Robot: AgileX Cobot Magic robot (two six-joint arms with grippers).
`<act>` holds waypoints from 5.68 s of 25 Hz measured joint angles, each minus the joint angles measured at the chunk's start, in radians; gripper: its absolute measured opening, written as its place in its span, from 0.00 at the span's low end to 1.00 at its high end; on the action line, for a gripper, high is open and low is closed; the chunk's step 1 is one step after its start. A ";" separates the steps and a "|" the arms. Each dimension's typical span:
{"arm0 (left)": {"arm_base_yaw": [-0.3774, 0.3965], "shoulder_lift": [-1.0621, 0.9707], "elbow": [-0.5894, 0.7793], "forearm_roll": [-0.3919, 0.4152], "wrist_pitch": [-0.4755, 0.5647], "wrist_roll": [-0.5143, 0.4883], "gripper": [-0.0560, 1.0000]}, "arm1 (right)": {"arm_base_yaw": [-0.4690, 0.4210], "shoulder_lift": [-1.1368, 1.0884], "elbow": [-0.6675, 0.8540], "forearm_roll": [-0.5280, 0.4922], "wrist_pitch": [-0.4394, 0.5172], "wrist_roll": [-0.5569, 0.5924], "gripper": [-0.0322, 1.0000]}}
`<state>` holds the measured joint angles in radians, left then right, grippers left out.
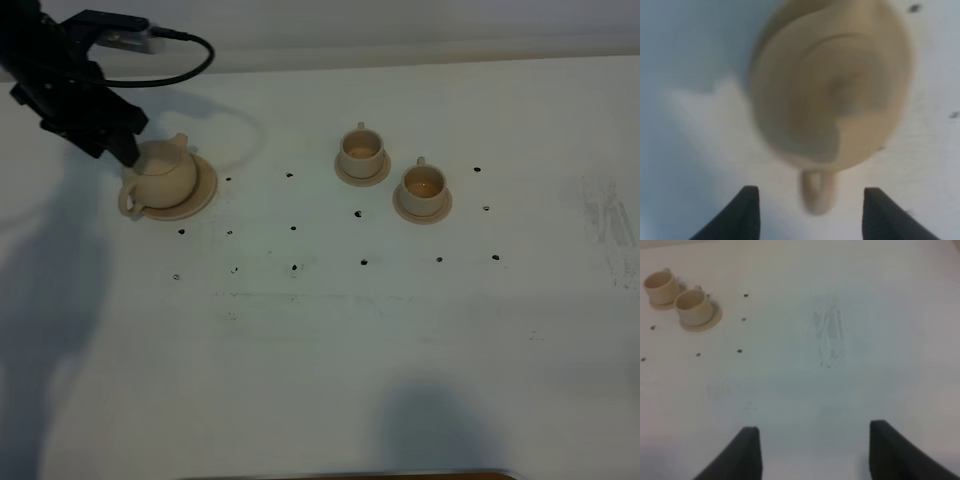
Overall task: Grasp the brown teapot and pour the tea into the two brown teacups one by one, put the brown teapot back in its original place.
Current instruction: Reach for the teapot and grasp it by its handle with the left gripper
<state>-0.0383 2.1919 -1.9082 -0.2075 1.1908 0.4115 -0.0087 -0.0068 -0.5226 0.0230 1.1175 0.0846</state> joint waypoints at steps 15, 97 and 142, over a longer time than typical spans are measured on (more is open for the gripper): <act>-0.061 -0.168 0.240 0.117 0.000 -0.059 0.47 | 0.000 0.000 0.000 0.000 0.000 0.000 0.50; -0.058 -0.180 0.450 0.150 -0.329 0.113 0.47 | 0.000 0.000 0.000 0.000 0.000 0.000 0.50; -0.061 -0.106 0.387 0.125 -0.393 0.013 0.38 | 0.000 0.000 0.000 0.000 0.000 0.000 0.50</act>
<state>-0.0996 2.0860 -1.5211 -0.0822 0.7980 0.4244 -0.0087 -0.0068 -0.5226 0.0230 1.1175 0.0846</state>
